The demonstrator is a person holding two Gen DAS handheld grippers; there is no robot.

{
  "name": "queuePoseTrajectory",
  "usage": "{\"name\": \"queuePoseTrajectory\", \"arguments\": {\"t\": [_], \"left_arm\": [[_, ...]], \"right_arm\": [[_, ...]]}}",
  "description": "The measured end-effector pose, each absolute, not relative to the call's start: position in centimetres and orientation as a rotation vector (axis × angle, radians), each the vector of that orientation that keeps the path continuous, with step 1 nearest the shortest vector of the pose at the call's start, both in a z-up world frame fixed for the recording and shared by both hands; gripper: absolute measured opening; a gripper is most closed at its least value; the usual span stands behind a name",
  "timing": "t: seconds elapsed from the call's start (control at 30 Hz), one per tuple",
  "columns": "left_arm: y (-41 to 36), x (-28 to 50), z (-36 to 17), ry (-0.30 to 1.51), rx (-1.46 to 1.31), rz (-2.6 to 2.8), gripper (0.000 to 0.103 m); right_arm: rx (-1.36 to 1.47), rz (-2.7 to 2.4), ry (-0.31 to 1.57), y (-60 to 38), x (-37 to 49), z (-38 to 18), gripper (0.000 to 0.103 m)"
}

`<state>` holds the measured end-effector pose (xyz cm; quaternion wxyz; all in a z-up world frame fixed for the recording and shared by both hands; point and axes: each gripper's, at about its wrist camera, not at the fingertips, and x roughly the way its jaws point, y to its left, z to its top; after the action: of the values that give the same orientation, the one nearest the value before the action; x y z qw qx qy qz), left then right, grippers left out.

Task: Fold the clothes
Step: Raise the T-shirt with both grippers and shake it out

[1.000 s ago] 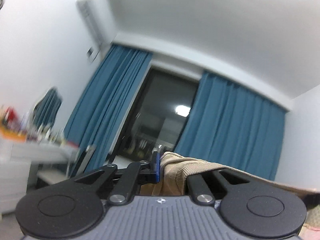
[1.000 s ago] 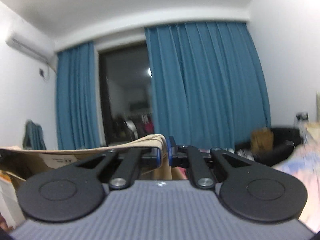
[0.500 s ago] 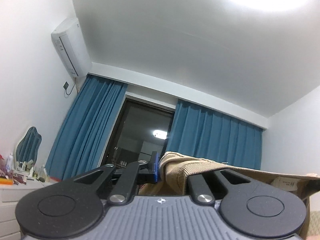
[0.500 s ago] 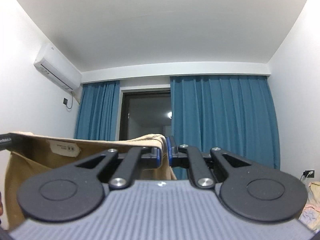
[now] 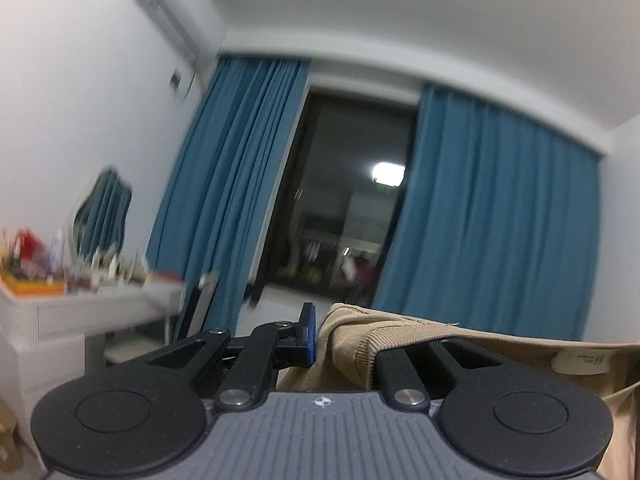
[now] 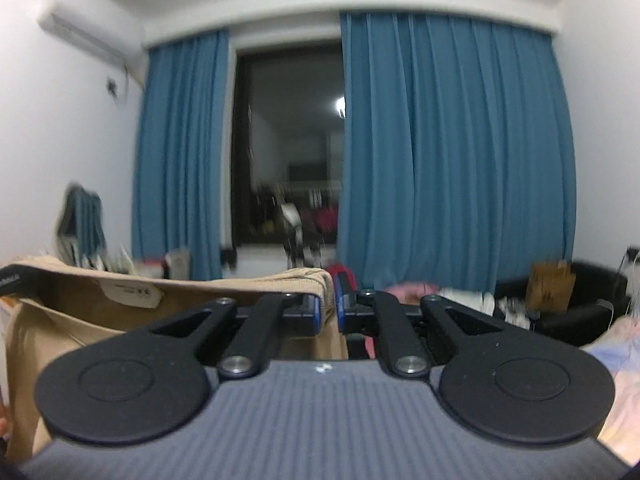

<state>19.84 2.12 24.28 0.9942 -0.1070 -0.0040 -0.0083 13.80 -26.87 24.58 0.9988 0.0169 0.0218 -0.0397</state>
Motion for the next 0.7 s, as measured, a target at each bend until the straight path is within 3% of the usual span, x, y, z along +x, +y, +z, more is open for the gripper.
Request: {"name": "queuePoseTrajectory", "arguments": {"t": [0.37, 0.5, 0.7], "left_arm": [[-1.1, 46.8, -0.5, 0.33, -0.108, 0.058, 0.01], [-2.2, 52.0, -8.3, 0.437, -0.048, 0.055, 0.01], [-3.1, 56.6, -16.1, 0.576, 0.041, 0.025, 0.01]], "right_arm": [[0.148, -0.178, 0.312, -29.5, 40.5, 2.4, 0.01], [0.182, -0.198, 0.443, -30.7, 44.6, -5.6, 0.01], [0.207, -0.153, 0.568, -31.4, 46.9, -12.2, 0.01]]}}
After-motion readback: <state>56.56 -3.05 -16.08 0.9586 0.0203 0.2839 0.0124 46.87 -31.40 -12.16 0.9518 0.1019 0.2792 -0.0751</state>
